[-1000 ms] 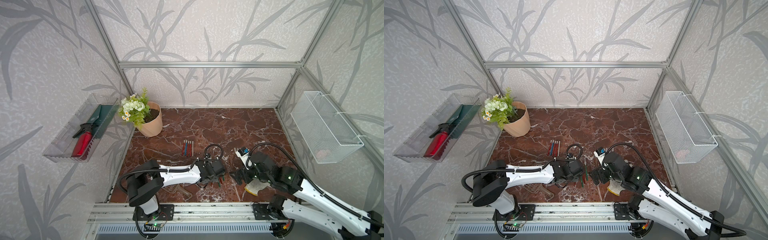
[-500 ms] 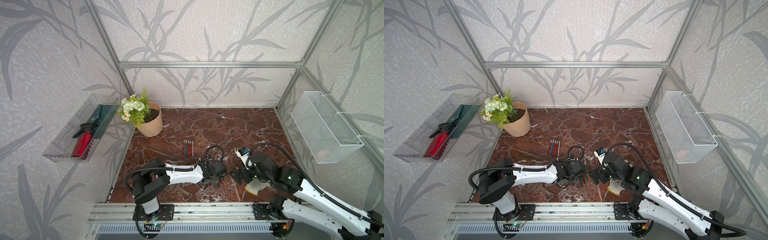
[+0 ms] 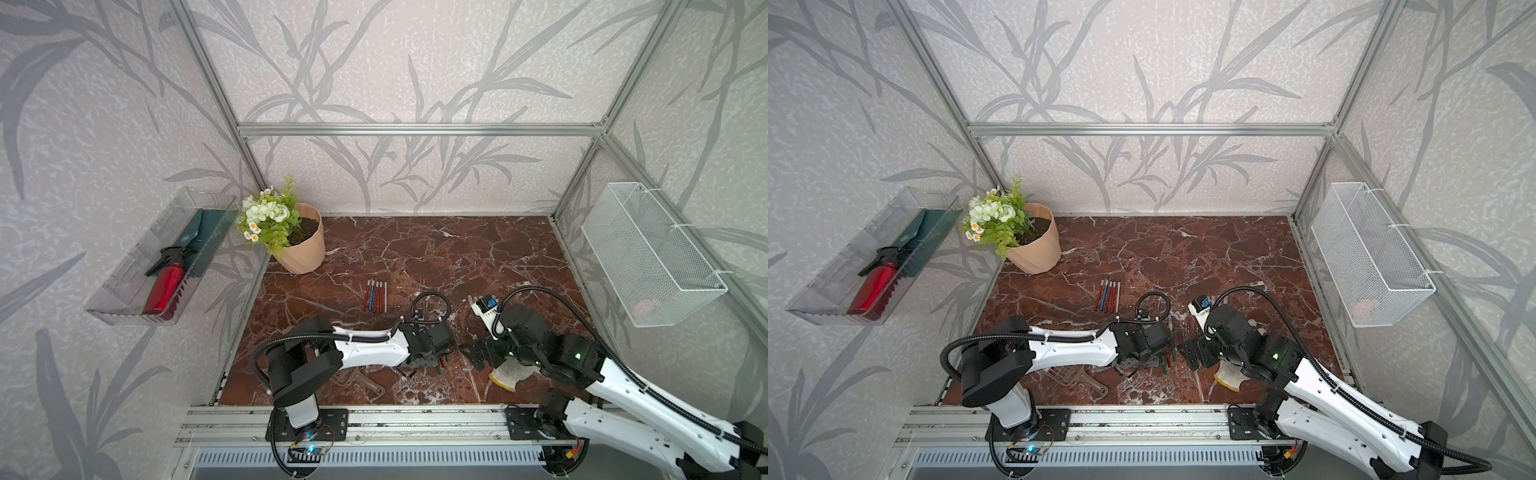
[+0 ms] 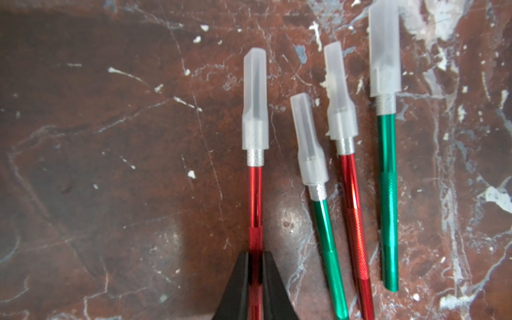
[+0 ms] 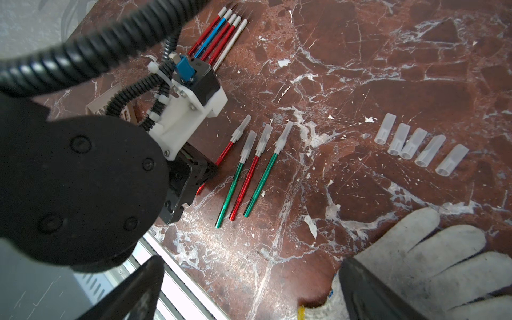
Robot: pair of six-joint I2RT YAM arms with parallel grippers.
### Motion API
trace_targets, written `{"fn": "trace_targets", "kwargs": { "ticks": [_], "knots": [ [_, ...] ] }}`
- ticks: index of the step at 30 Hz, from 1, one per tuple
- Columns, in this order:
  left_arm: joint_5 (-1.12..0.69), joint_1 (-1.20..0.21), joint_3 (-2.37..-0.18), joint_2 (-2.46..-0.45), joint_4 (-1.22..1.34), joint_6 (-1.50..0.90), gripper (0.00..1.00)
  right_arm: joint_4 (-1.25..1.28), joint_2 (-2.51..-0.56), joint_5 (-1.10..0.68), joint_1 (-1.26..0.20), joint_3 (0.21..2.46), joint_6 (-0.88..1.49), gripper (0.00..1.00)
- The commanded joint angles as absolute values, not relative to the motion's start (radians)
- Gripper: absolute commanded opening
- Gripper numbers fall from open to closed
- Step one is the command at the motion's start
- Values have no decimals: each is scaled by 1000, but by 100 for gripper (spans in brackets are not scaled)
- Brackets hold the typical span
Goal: Remove protective caps from carving knives
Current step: Pick up the carving knife from the center of the board.
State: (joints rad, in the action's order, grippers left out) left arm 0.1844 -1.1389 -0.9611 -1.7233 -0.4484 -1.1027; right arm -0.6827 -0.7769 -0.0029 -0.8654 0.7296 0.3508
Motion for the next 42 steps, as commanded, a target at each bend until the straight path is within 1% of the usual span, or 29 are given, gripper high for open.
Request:
{"fn": "trace_targets", "kwargs": {
  "ticks": [1,13,17,20,23,25,33,38,42],
  "knots": [
    [222,-1143,-975,-1745,-507,-1121,12,-683,-764,15,-871,714,367,99],
    [245,-1132,-955,-1677,-478,-1102,11,-609,-789,31,-870,671,456,100],
    [224,-1108,-915,-1631,-429,-1089,11,-588,-815,24,-868,679,484,97],
    [211,-1090,-886,-1600,-396,-1073,11,-558,-830,-6,-850,678,504,96],
    [191,-1066,-863,-1576,-366,-1045,11,-523,-848,-87,-788,670,515,94],
    [166,-1052,-847,-1558,-331,-1010,11,-512,-863,-154,-725,667,520,91],
    [71,-1016,-768,-1478,-122,-849,11,-467,-926,-332,-549,672,529,70],
    [-4,-992,-703,-1438,47,-761,11,-428,-1022,-373,-502,717,532,59],
    [-51,-978,-705,-1434,79,-712,9,-371,-1118,-412,-497,756,537,53]
  ]
}}
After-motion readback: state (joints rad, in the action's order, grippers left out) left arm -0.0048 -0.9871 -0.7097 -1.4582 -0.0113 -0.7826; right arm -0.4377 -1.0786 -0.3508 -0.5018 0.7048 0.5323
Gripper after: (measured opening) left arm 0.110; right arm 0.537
